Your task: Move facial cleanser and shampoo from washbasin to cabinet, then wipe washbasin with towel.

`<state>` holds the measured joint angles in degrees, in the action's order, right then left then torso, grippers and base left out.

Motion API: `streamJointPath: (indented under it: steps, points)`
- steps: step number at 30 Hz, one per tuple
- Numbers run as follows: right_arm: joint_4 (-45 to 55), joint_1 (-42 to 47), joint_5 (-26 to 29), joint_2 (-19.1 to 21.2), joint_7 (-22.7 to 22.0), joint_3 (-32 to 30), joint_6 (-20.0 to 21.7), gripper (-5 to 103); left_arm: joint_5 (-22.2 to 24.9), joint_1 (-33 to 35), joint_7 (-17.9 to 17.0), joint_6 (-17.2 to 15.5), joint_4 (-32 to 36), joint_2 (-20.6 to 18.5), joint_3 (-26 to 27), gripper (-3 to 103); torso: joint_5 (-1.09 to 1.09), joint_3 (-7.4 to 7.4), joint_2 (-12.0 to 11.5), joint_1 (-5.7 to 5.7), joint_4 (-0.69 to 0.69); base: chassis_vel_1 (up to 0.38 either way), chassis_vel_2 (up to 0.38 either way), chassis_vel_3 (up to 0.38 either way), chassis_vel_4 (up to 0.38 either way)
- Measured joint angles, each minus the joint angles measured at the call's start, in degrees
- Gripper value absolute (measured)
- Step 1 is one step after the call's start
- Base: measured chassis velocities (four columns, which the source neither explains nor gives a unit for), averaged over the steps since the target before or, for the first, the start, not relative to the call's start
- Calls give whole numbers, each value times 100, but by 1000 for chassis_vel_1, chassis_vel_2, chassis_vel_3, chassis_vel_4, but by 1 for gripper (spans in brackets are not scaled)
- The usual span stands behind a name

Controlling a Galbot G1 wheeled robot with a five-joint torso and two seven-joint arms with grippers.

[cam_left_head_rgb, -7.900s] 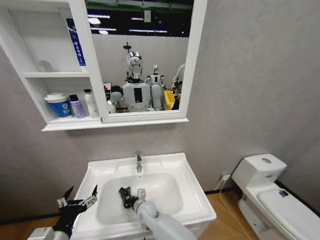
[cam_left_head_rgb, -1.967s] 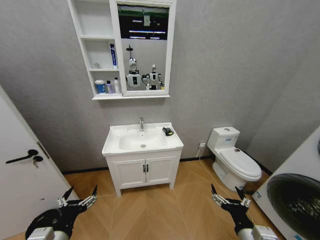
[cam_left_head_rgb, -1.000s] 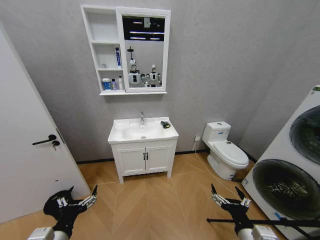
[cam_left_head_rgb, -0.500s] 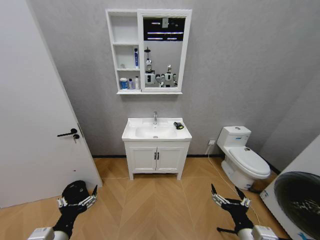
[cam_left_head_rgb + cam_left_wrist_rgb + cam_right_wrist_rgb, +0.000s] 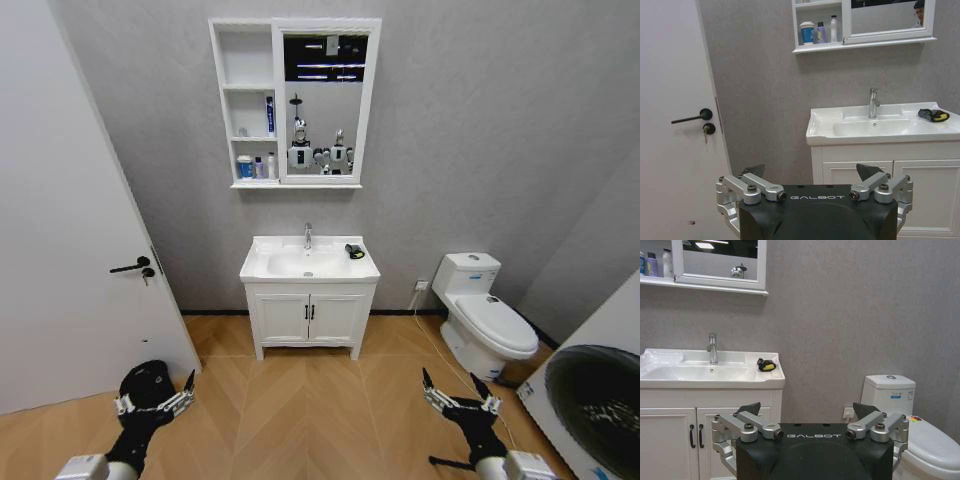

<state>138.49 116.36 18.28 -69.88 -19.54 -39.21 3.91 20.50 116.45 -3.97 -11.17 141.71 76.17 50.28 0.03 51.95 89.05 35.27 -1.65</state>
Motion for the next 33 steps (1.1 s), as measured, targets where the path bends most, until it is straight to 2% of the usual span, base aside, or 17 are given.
streamJointPath:
  steps: [8,22,33]
  points:
    - [0,0,0,0,0,1,0,100,0,0,0,0,0,0,0,100,-7,-1,0,0,0,-19,-35,21,21]
    - [0,1,0,0,0,1,0,100,0,0,0,0,0,0,1,100,-3,-3,3,-7,0,99,-68,-98,79]
    - [0,0,0,-1,0,1,0,100,0,0,1,0,0,0,1,100,-3,0,-1,2,0,13,-24,-15,19]
